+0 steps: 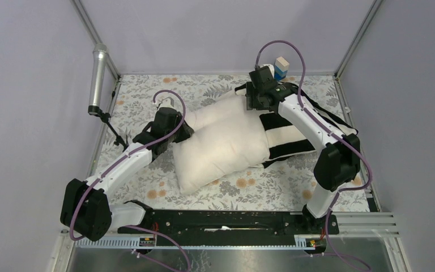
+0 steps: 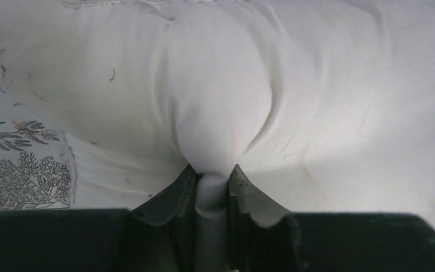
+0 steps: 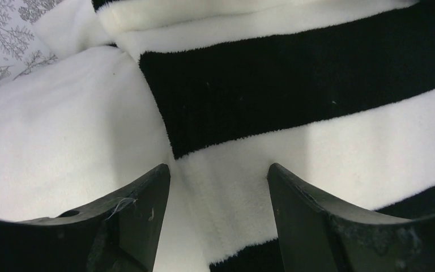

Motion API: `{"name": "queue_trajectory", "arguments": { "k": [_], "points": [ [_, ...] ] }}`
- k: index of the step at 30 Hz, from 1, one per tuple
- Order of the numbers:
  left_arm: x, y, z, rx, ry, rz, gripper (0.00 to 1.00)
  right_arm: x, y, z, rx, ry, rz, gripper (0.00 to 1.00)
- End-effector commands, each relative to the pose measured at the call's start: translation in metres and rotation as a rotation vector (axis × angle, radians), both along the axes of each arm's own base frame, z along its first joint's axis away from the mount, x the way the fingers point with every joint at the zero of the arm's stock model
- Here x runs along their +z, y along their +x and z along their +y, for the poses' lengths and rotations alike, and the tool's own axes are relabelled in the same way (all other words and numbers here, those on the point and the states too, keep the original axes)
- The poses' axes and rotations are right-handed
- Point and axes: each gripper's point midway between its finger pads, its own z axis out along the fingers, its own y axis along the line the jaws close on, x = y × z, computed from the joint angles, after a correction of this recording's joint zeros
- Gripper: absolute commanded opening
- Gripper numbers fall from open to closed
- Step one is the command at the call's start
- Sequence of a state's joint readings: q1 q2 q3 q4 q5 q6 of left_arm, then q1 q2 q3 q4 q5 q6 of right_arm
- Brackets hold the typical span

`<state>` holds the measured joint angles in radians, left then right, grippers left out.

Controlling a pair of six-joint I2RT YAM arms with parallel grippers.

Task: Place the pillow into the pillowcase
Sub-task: Stuff the pillow into the pillowcase.

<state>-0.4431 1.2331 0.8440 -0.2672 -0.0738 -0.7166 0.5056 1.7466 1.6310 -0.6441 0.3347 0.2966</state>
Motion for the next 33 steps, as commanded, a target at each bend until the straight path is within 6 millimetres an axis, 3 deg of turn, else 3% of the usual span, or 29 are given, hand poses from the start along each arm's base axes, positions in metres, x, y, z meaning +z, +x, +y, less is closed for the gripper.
{"name": "queue_trajectory", "arguments": {
  "k": [1,3,5,9,11,12,14,16,17,18,19,21,24,27,29,31,33],
  "points": [
    [-0.029,-0.014,0.0,-0.021,0.011,0.086,0.16,0.015,0.023,0.01,0.008,-0.018,-0.094,0.69],
    [-0.031,-0.015,0.0,-0.023,0.008,0.091,0.05,0.01,0.024,0.011,-0.004,-0.056,-0.093,0.69],
    [-0.032,-0.016,0.0,-0.027,0.009,0.093,0.0,0.009,0.029,-0.007,-0.081,-0.151,-0.106,0.6],
    [-0.032,-0.02,0.003,-0.034,0.026,0.093,0.0,0.025,0.04,-0.049,-0.238,-0.312,-0.141,0.35],
    [-0.032,-0.023,0.003,-0.047,0.023,0.092,0.0,0.036,0.044,-0.044,-0.236,-0.294,-0.158,0.15],
    [-0.032,-0.024,0.0,-0.061,0.015,0.091,0.0,0.042,0.044,-0.03,-0.203,-0.254,-0.155,0.03],
    [-0.027,-0.025,-0.01,-0.096,-0.019,0.09,0.0,0.057,0.033,0.012,-0.119,-0.23,-0.17,0.0],
    [-0.007,-0.026,-0.035,-0.152,-0.024,0.04,0.0,0.08,0.004,0.086,0.03,-0.149,-0.186,0.0],
    [0.01,-0.024,-0.048,-0.167,-0.017,-0.007,0.0,0.098,-0.016,0.134,0.137,-0.025,-0.188,0.0],
    [0.027,-0.022,-0.062,-0.178,-0.026,-0.047,0.0,0.103,-0.036,0.17,0.224,0.074,-0.159,0.0],
    [0.044,-0.02,-0.075,-0.191,-0.046,-0.078,0.0,0.107,-0.051,0.194,0.269,0.14,-0.149,0.0],
    [0.075,-0.011,-0.08,-0.14,-0.087,-0.126,0.0,0.109,-0.063,0.21,0.282,0.194,-0.151,0.0],
    [0.075,0.011,-0.048,-0.01,-0.201,-0.1,0.0,0.092,-0.056,0.199,0.259,0.236,-0.145,0.0],
    [0.049,0.024,-0.021,0.078,-0.298,-0.03,0.0,0.073,-0.043,0.177,0.229,0.262,-0.121,0.0],
    [0.029,0.026,-0.021,0.089,-0.322,0.008,0.0,0.069,-0.037,0.166,0.229,0.261,-0.139,0.02],
    [0.003,0.024,-0.022,0.107,-0.353,0.082,0.0,0.07,-0.033,0.15,0.206,0.233,-0.159,0.19],
    [-0.018,0.02,-0.019,0.13,-0.37,0.118,0.0,0.08,-0.035,0.128,0.173,0.182,-0.193,0.46]
  ]
}}
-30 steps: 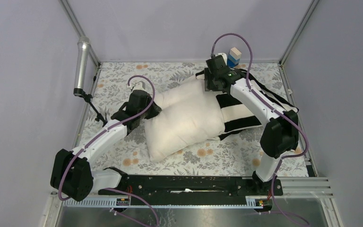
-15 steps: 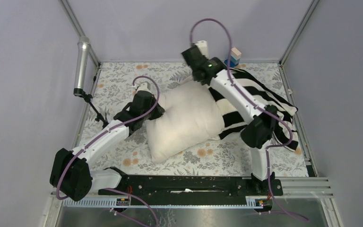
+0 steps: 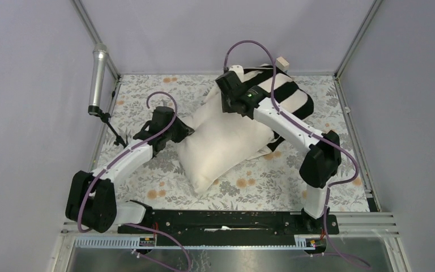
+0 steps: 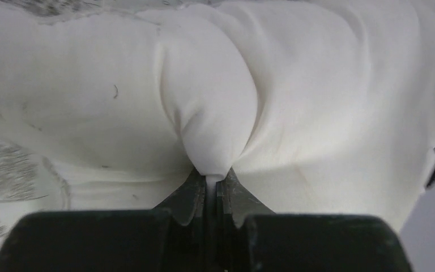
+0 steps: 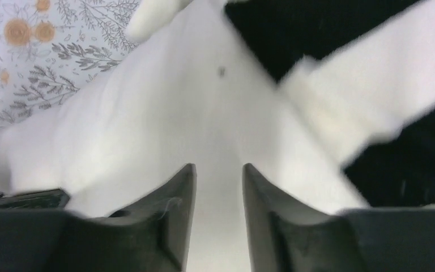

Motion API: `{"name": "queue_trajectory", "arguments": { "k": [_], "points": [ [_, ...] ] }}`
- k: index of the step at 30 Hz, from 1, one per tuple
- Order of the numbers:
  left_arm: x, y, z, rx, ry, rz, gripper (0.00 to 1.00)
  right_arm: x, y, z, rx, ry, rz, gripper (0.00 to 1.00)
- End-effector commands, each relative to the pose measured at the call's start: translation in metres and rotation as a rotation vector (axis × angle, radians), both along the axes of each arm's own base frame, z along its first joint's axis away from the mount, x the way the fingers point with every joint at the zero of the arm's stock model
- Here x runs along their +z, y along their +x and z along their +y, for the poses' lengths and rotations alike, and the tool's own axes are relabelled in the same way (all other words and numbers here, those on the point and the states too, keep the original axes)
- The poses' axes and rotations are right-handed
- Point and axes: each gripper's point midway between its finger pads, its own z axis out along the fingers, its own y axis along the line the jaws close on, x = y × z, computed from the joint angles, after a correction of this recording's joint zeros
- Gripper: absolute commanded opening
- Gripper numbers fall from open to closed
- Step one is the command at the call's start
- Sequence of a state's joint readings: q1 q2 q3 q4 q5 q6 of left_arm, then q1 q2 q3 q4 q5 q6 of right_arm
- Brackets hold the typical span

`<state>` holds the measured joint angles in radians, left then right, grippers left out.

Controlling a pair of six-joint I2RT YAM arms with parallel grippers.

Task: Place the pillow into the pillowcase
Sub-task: Stuff the pillow into the pillowcase.

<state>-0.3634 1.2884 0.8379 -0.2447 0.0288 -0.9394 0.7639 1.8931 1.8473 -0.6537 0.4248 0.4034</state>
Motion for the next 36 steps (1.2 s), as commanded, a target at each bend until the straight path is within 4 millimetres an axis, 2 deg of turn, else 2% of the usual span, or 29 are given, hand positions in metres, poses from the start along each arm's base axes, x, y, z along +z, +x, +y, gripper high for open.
{"name": "queue_trajectory", "arguments": {
  "k": [1,2,3,6,7,10,13,19,22,26,29,32,33,34,36],
  "points": [
    [-0.014,0.009,-0.018,0.014,-0.161,-0.008,0.0,0.065,-0.02,-0.006,0.036,0.104,-0.129,0.59],
    [-0.02,0.007,-0.015,0.026,-0.153,0.005,0.0,0.07,-0.023,-0.021,0.006,0.075,-0.156,0.7],
    [-0.026,0.006,-0.011,0.037,-0.148,0.018,0.0,0.074,-0.027,-0.038,-0.027,0.043,-0.181,0.76],
    [-0.034,0.005,0.001,0.069,-0.147,0.032,0.0,0.06,-0.038,-0.09,-0.153,-0.076,-0.226,0.81],
    [-0.035,0.006,0.003,0.072,-0.148,0.034,0.0,0.048,-0.041,-0.108,-0.196,-0.116,-0.225,0.8],
    [-0.035,0.006,0.008,0.07,-0.136,0.038,0.0,0.0,-0.049,-0.156,-0.303,-0.177,-0.169,0.65],
    [-0.031,0.006,0.012,0.07,-0.118,0.029,0.0,-0.02,-0.046,-0.173,-0.331,-0.148,-0.176,0.57],
    [-0.031,0.005,0.015,0.069,-0.105,0.034,0.0,-0.026,-0.029,-0.17,-0.327,-0.149,-0.213,0.57],
    [-0.029,0.005,0.015,0.071,-0.103,0.032,0.0,-0.034,-0.024,-0.184,-0.38,-0.206,-0.195,0.56],
    [-0.027,0.006,0.016,0.071,-0.095,0.031,0.0,-0.045,-0.016,-0.202,-0.43,-0.221,-0.179,0.48],
    [-0.026,0.008,0.017,0.073,-0.092,0.028,0.0,-0.044,-0.015,-0.206,-0.443,-0.256,-0.169,0.32],
    [-0.026,0.011,0.017,0.074,-0.085,0.03,0.0,-0.022,-0.024,-0.203,-0.453,-0.256,-0.169,0.16],
    [-0.027,0.012,0.017,0.078,-0.084,0.031,0.0,-0.003,-0.028,-0.194,-0.443,-0.249,-0.19,0.13],
    [-0.028,0.013,0.017,0.083,-0.084,0.033,0.0,0.01,-0.037,-0.182,-0.419,-0.248,-0.201,0.1],
    [-0.028,0.017,0.021,0.114,-0.074,0.024,0.0,0.038,-0.063,-0.135,-0.311,-0.209,-0.232,0.01]
  ]
}}
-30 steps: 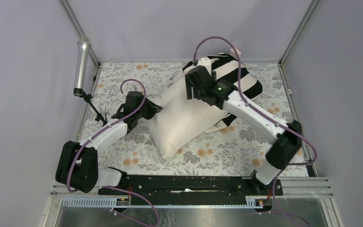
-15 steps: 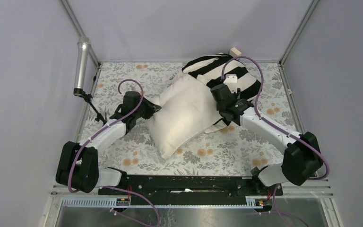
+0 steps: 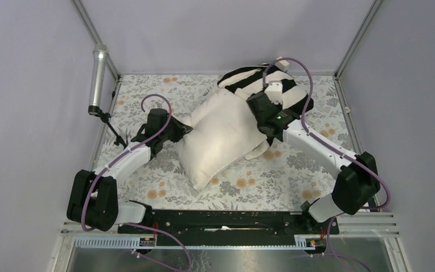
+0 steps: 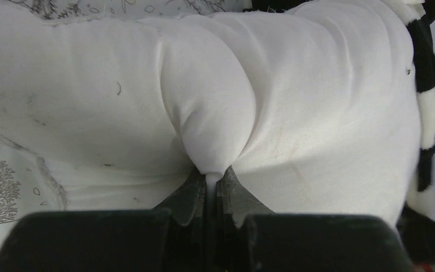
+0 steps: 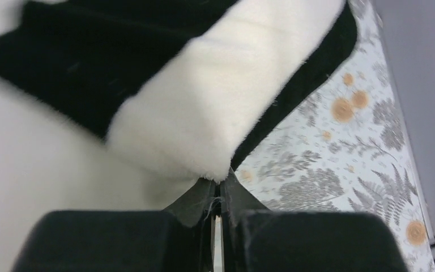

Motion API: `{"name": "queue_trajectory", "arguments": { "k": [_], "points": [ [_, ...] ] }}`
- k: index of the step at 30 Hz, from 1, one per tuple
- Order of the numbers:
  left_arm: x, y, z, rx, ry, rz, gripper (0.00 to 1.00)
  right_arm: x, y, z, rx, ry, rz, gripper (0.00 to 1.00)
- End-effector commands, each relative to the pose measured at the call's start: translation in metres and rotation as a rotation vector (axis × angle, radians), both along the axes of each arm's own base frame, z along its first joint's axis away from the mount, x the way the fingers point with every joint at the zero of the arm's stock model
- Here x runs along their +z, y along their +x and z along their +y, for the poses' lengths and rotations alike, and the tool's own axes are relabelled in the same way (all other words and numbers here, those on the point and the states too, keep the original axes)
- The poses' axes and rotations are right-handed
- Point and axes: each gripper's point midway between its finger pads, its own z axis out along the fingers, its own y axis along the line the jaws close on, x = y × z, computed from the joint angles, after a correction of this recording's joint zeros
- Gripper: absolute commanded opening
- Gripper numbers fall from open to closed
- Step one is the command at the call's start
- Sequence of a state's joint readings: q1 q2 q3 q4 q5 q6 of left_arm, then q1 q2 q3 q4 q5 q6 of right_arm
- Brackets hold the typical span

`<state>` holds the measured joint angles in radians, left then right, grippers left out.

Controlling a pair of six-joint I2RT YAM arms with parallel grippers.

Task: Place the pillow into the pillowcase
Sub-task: Stuff the pillow into the pillowcase.

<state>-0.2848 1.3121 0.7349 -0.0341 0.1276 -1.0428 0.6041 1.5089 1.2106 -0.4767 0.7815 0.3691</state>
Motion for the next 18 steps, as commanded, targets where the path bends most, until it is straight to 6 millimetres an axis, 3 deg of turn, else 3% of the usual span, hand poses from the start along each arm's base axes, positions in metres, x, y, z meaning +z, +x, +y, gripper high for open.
{"name": "queue_trajectory", "arguments": {
  "k": [1,2,4,6,8,10,15,17,18],
  "points": [
    [-0.018,0.003,0.018,0.066,0.081,0.049,0.0,0.081,-0.051,0.089,0.185,0.082,-0.121,0.0],
    [-0.016,0.005,0.018,0.078,0.077,0.042,0.0,0.081,-0.069,0.122,0.27,0.129,-0.103,0.0],
    [-0.009,0.01,0.016,0.095,0.076,0.026,0.0,0.058,-0.098,0.172,0.402,0.212,-0.009,0.0],
    [0.001,0.014,0.01,0.092,0.073,0.003,0.0,0.017,-0.111,0.191,0.451,0.219,0.093,0.0],
    [0.012,0.016,0.005,0.099,0.074,-0.023,0.0,-0.017,-0.111,0.183,0.432,0.2,0.157,0.0],
    [0.02,0.016,0.002,0.089,0.066,-0.038,0.0,-0.04,-0.108,0.166,0.406,0.252,0.203,0.0],
    [0.036,0.016,-0.007,-0.019,0.096,-0.078,0.0,-0.057,-0.095,0.115,0.297,0.304,0.221,0.0],
    [0.043,0.01,-0.009,-0.085,0.139,-0.082,0.19,-0.058,-0.092,0.103,0.277,0.319,0.227,0.0],
    [0.046,0.005,-0.007,-0.111,0.166,-0.084,0.37,-0.056,-0.09,0.098,0.267,0.325,0.221,0.0]
  ]
}}
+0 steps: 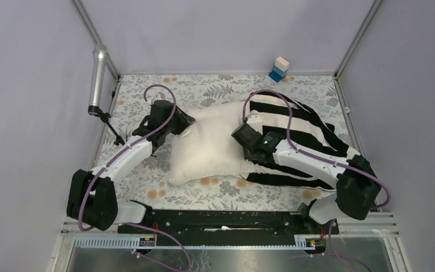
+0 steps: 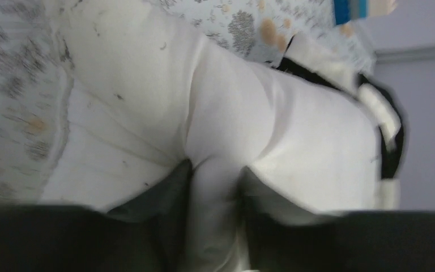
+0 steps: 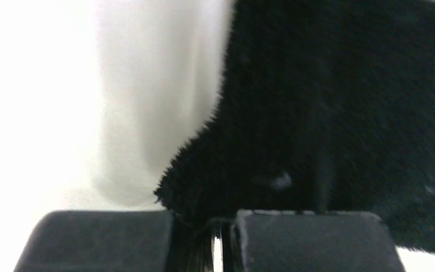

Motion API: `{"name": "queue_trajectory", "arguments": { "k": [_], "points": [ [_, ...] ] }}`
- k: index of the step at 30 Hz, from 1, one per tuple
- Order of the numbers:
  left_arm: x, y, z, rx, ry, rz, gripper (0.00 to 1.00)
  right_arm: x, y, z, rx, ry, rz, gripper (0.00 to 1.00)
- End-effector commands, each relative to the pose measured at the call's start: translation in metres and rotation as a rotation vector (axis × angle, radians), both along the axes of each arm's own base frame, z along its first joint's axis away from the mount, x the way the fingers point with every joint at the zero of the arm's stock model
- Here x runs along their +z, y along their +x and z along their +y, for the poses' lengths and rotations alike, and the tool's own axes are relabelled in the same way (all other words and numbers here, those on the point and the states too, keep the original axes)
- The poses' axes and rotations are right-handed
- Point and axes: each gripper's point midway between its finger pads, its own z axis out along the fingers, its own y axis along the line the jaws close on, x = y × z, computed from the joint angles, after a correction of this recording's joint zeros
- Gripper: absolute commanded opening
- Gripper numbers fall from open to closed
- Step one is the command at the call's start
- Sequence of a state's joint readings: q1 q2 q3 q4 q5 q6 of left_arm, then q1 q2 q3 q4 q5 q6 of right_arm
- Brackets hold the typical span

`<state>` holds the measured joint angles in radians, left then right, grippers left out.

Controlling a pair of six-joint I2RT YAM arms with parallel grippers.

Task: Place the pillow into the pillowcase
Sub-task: Stuff the pillow into the pillowcase.

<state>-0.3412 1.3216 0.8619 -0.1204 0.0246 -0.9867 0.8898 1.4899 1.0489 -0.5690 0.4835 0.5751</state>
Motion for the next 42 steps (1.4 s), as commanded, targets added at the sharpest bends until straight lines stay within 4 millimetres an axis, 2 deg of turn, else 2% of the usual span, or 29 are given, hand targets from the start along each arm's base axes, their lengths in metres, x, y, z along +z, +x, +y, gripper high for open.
{"name": "queue_trajectory", "arguments": {
  "k": [1,2,3,4,7,9,11,13,14,16,18,19,23,24,26,27,28,31,33,35,37,39,40,42],
  "points": [
    [0.021,-0.014,0.002,-0.133,0.111,-0.026,0.63,0.029,0.025,-0.004,-0.075,0.164,-0.071,0.0],
    [0.025,-0.021,0.005,-0.164,0.148,-0.023,0.83,0.034,0.029,-0.005,-0.079,0.185,-0.075,0.0],
    [0.029,-0.028,0.01,-0.18,0.186,-0.019,0.96,0.039,0.036,-0.004,-0.08,0.21,-0.08,0.0],
    [0.034,-0.033,0.015,-0.196,0.22,-0.029,0.99,0.044,0.044,-0.003,-0.086,0.227,-0.087,0.0],
    [0.054,-0.054,0.026,-0.222,0.302,-0.057,0.99,0.054,0.065,0.006,-0.073,0.223,-0.102,0.0],
    [0.075,-0.066,0.015,-0.26,0.339,-0.101,0.97,0.057,0.078,0.014,-0.063,0.229,-0.103,0.0],
    [0.099,-0.076,-0.017,-0.346,0.346,-0.177,0.94,0.064,0.091,0.022,-0.053,0.247,-0.107,0.0],
    [0.106,-0.084,-0.059,-0.469,0.327,-0.231,0.93,0.072,0.1,0.029,-0.046,0.276,-0.11,0.0],
    [0.1,-0.084,-0.075,-0.514,0.328,-0.223,0.93,0.077,0.104,0.032,-0.042,0.287,-0.115,0.0],
    [0.073,-0.077,-0.097,-0.55,0.333,-0.189,0.93,0.085,0.105,0.034,-0.042,0.3,-0.122,0.0],
    [0.04,-0.06,-0.106,-0.504,0.299,-0.132,0.92,0.089,0.1,0.032,-0.044,0.314,-0.12,0.0],
    [0.026,-0.047,-0.11,-0.479,0.265,-0.113,0.89,0.085,0.094,0.029,-0.047,0.318,-0.108,0.0],
    [-0.028,-0.02,-0.131,-0.454,0.161,-0.004,0.72,0.066,0.062,0.016,-0.057,0.352,-0.052,0.0],
    [-0.037,-0.016,-0.136,-0.443,0.145,0.02,0.62,0.063,0.054,0.015,-0.048,0.372,-0.043,0.0],
    [-0.055,-0.012,-0.146,-0.431,0.098,0.076,0.32,0.059,0.039,0.019,-0.026,0.414,-0.023,0.0],
    [-0.063,-0.012,-0.15,-0.427,0.075,0.113,0.12,0.06,0.031,0.025,-0.011,0.433,-0.015,0.0],
    [-0.072,-0.013,-0.154,-0.42,0.057,0.148,0.0,0.062,0.021,0.038,0.02,0.45,-0.009,0.0],
    [-0.083,-0.015,-0.164,-0.409,-0.005,0.191,0.0,0.065,-0.019,0.092,0.15,0.456,0.013,0.0],
    [-0.08,-0.019,-0.17,-0.418,-0.017,0.186,0.0,0.05,-0.035,0.113,0.192,0.472,0.075,0.0],
    [-0.072,-0.029,-0.178,-0.431,-0.029,0.179,0.0,0.038,-0.029,0.11,0.174,0.443,0.069,0.0],
    [-0.065,-0.042,-0.182,-0.433,-0.037,0.17,0.0,0.039,-0.015,0.098,0.151,0.433,0.055,0.0],
    [-0.062,-0.053,-0.179,-0.409,-0.066,0.166,0.0,0.053,0.004,0.085,0.123,0.482,0.032,0.0],
    [-0.068,-0.061,-0.174,-0.393,-0.078,0.173,0.0,0.063,0.012,0.078,0.118,0.493,0.007,0.03],
    [-0.067,-0.07,-0.169,-0.372,-0.083,0.163,0.0,0.081,0.02,0.072,0.126,0.486,-0.033,0.13]
  ]
}}
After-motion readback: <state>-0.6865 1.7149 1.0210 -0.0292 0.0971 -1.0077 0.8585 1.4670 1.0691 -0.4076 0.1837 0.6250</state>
